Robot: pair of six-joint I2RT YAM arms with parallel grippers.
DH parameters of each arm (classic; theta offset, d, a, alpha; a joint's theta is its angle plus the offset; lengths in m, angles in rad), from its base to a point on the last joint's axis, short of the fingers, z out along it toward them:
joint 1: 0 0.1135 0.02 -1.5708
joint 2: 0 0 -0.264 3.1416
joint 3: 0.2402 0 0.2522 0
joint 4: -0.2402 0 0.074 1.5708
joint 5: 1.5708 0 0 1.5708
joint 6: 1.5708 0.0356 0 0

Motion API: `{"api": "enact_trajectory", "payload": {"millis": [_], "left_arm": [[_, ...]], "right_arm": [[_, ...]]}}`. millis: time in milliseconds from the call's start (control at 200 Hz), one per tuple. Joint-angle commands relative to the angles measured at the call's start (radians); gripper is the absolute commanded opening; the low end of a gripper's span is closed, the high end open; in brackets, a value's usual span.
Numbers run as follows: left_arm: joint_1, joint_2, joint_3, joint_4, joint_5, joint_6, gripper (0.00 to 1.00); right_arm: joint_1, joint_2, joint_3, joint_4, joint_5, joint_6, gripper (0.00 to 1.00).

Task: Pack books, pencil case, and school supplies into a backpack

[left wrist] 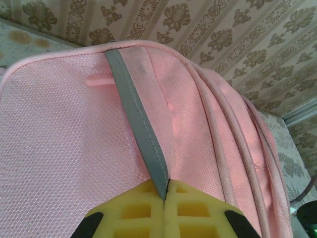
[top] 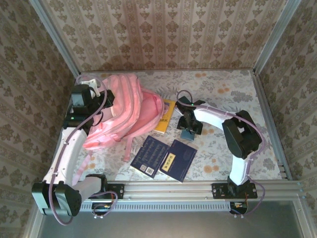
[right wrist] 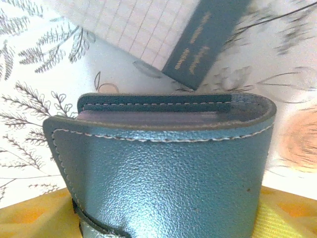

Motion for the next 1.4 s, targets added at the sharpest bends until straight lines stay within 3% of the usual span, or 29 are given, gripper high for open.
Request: {"api": "enact_trajectory", "payload": {"millis": [0, 265, 505, 680, 765, 880, 1080, 1395], "left_arm": [[-0.008, 0.014, 0.148, 0.03, 0.1, 0.055, 0.0], [-0.003, 0.031, 0.31, -0.04, 0.17, 0.104, 0.0], [-0.01, 0.061, 0.316, 0.022, 0.468, 0.07, 0.0], [-0.043, 0.038, 0.304, 0.04, 0.564, 0.091, 0.0], [-0.062, 0.022, 0.286, 0.049, 0.587, 0.111, 0.0], [-0.085, 0.004, 0.251, 0.071, 0.619, 0.116, 0.0], [-0.099, -0.054, 0.141, 0.168, 0.643, 0.097, 0.0], [-0.109, -0.097, 0.05, 0.264, 0.653, 0.076, 0.0]], "right_arm": [[-0.019, -0.147, -0.024, -0.046, 0.075, -0.016, 0.77], [-0.06, -0.38, -0.107, -0.083, 0.119, -0.039, 0.77], [-0.12, -0.63, -0.097, -0.169, 0.143, -0.115, 0.77], [-0.13, -0.766, -0.029, -0.227, 0.161, -0.178, 0.76], [-0.13, -0.804, -0.009, -0.218, 0.099, -0.188, 0.76], [-0.129, -0.808, -0.022, -0.149, -0.09, -0.175, 0.75], [-0.109, -0.767, -0.139, 0.087, -0.38, -0.052, 0.73], [0.022, -0.637, -0.181, 0.338, -0.437, 0.123, 0.72]]}}
